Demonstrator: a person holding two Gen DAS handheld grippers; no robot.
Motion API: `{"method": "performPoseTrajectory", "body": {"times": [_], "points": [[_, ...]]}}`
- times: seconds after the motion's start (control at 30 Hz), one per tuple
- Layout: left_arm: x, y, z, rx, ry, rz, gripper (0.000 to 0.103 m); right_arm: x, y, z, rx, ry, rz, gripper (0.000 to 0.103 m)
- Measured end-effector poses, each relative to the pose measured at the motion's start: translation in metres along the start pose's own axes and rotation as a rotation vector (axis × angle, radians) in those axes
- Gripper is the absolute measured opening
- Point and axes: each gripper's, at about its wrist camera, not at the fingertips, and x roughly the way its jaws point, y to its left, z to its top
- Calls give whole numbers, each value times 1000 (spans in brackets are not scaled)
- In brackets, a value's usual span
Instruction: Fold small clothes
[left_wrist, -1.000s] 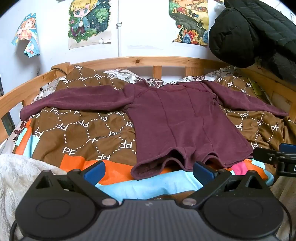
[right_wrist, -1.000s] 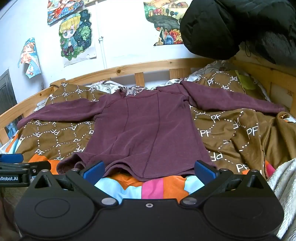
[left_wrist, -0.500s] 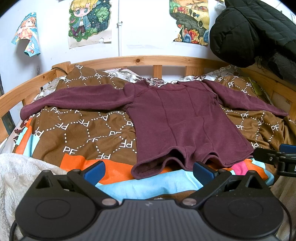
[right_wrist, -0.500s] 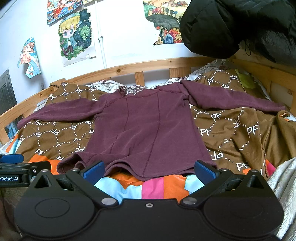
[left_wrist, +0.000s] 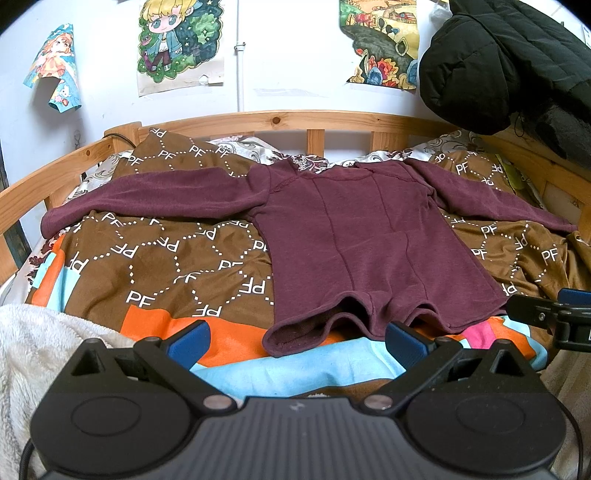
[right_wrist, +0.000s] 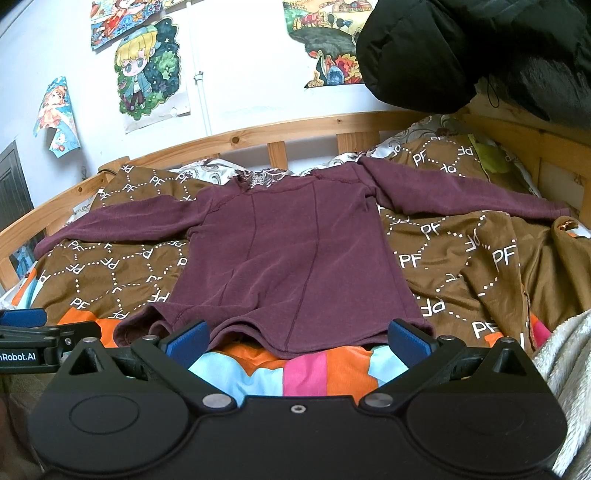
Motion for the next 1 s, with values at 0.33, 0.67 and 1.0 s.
{"method": "performPoseTrajectory", "body": {"times": [0.33,0.67,1.0], "points": [[0,0,0,-1,0,0,102,1,0,0,2,2,1,103],[0,0,0,-1,1,0,102,2,0,0,4,4,2,103],[0,0,0,-1,1,-1,102,3,0,0,6,6,3,103]]}}
